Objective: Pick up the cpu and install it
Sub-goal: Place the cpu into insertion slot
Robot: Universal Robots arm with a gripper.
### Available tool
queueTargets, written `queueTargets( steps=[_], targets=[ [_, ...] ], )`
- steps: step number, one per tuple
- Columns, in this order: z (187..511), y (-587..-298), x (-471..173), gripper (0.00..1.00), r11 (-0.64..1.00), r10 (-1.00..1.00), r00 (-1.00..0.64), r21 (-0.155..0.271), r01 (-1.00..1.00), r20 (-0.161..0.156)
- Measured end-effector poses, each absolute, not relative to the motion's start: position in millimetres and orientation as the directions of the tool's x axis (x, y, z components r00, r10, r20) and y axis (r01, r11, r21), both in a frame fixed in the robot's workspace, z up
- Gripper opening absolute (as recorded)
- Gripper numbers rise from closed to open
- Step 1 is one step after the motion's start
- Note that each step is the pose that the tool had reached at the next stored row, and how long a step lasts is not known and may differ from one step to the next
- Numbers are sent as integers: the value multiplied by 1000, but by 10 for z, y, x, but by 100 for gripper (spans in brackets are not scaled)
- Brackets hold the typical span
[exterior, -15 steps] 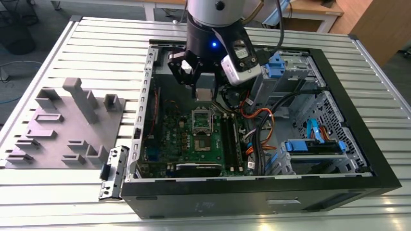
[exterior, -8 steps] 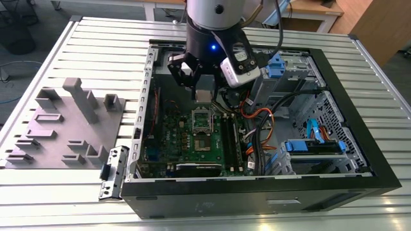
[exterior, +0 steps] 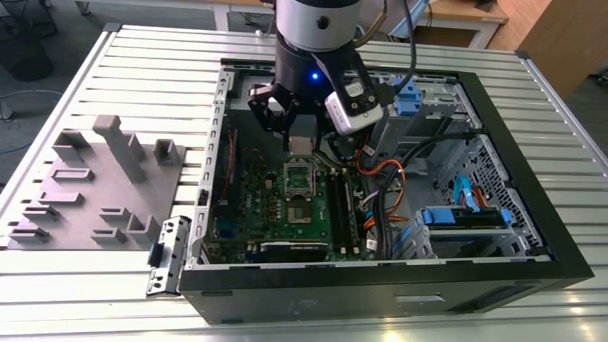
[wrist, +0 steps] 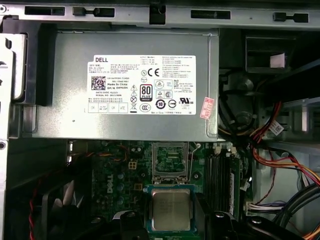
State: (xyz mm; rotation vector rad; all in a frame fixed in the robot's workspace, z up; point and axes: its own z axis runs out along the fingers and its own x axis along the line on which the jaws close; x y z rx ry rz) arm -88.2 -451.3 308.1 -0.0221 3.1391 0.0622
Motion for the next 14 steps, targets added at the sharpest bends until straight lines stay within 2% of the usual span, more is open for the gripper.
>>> queueTargets(
  steps=[14],
  targets=[
    [3028, -4513, -883, 47, 999, -14, -1000, 40, -14, -4]
  ],
)
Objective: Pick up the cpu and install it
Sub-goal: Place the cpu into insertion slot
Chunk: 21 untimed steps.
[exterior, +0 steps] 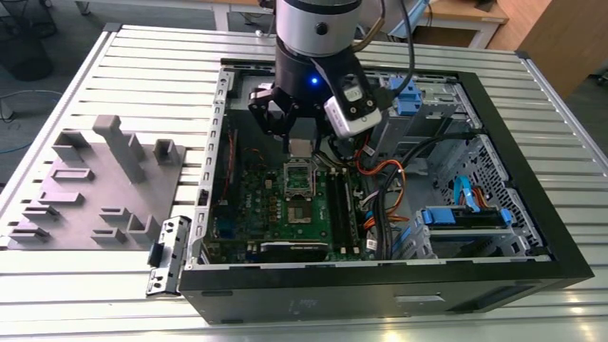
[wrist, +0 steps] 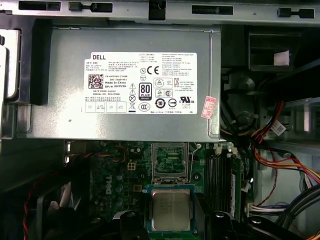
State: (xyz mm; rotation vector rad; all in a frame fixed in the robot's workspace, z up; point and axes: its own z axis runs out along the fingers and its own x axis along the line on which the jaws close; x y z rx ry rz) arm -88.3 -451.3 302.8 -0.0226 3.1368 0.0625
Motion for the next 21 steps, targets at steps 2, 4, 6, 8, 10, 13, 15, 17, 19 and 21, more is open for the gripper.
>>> queueTargets(
  steps=[2, 4, 6, 8, 10, 13, 15, 17, 19, 21],
  targets=[
    [3017, -4513, -882, 47, 999, -14, -1000, 40, -15, -5],
    [3009, -4513, -883, 47, 999, -14, -1000, 40, -15, -5],
    [3000, -4513, -882, 47, 999, -14, -1000, 40, -15, -6],
    [2986, -4513, -883, 47, 999, -14, -1000, 40, -15, -8],
    [2968, -4513, -885, 47, 999, -14, -1000, 40, -15, -11],
    [2942, -4515, -892, 47, 999, -15, -1000, 39, -15, -13],
    [2925, -4521, -898, 47, 999, -15, -1000, 39, -16, -13],
    [2906, -4532, -904, 47, 999, -16, -1000, 39, -16, -13],
    [2887, -4549, -911, 47, 999, -16, -1000, 39, -16, -13],
    [2860, -4570, -917, 47, 999, -16, -1000, 39, -16, -13]
  ],
)
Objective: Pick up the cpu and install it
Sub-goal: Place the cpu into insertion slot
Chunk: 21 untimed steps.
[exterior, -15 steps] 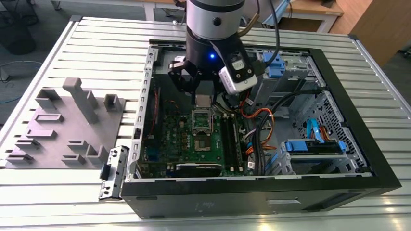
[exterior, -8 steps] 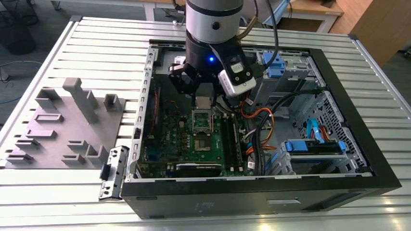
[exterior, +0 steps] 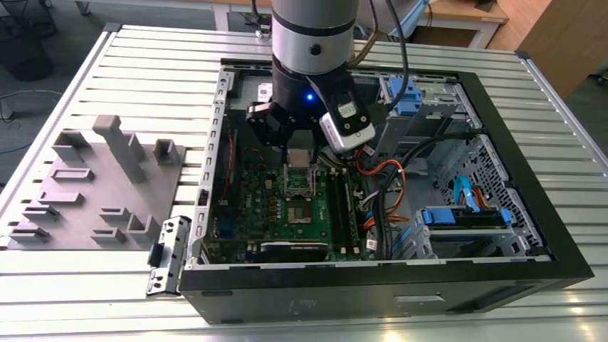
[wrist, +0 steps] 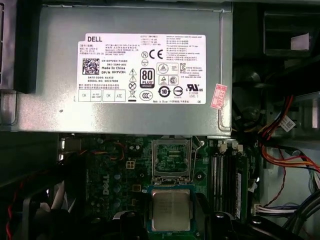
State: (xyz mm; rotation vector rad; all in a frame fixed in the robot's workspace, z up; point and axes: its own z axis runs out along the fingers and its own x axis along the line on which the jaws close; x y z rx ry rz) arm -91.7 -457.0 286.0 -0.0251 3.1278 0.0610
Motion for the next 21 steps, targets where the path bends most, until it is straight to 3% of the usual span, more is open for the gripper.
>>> queueTargets(
  steps=[21],
  targets=[
    [2684, -4628, -923, 47, 999, -16, -1000, 39, -16, -16]
  ],
)
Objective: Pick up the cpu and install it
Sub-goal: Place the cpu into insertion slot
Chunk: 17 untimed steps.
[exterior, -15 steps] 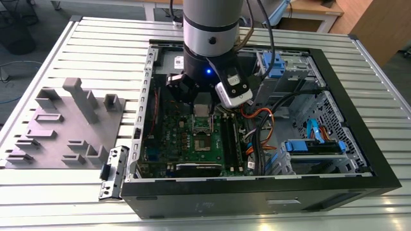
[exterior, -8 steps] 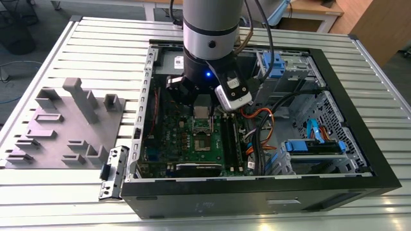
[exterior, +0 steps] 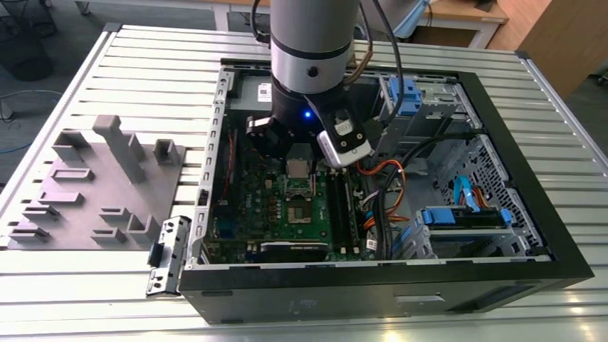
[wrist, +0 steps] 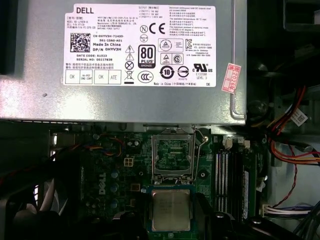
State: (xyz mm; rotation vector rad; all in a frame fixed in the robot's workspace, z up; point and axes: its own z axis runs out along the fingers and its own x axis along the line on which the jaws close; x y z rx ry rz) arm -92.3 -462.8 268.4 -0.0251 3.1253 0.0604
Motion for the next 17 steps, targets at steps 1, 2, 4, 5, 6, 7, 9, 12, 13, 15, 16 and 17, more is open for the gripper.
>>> queueTargets(
  steps=[1, 2, 4, 5, 6, 7, 9, 12, 13, 15, 16, 17],
  targets=[
    [2682, -4628, -923, 47, 999, -16, -1000, 39, -16, -16],
    [2682, -4628, -923, 47, 999, -16, -1000, 39, -16, -16],
    [2682, -4628, -923, 47, 999, -16, -1000, 39, -16, -16],
    [2681, -4628, -923, 47, 999, -16, -1000, 39, -16, -16],
    [2675, -4627, -923, 47, 999, -16, -1000, 39, -16, -17],
    [2667, -4627, -923, 47, 999, -16, -1000, 39, -16, -17],
    [2650, -4627, -923, 47, 999, -16, -1000, 39, -16, -18],
    [2625, -4627, -923, 47, 999, -16, -1000, 39, -16, -19],
    [2620, -4627, -923, 47, 999, -16, -1000, 39, -17, -20],
    [2615, -4628, -923, 47, 999, -16, -1000, 36, -17, -20],
    [2614, -4628, -923, 47, 999, -16, -1000, 36, -16, -20],
    [2614, -4628, -923, 47, 999, -16, -1000, 36, -17, -20]
  ],
)
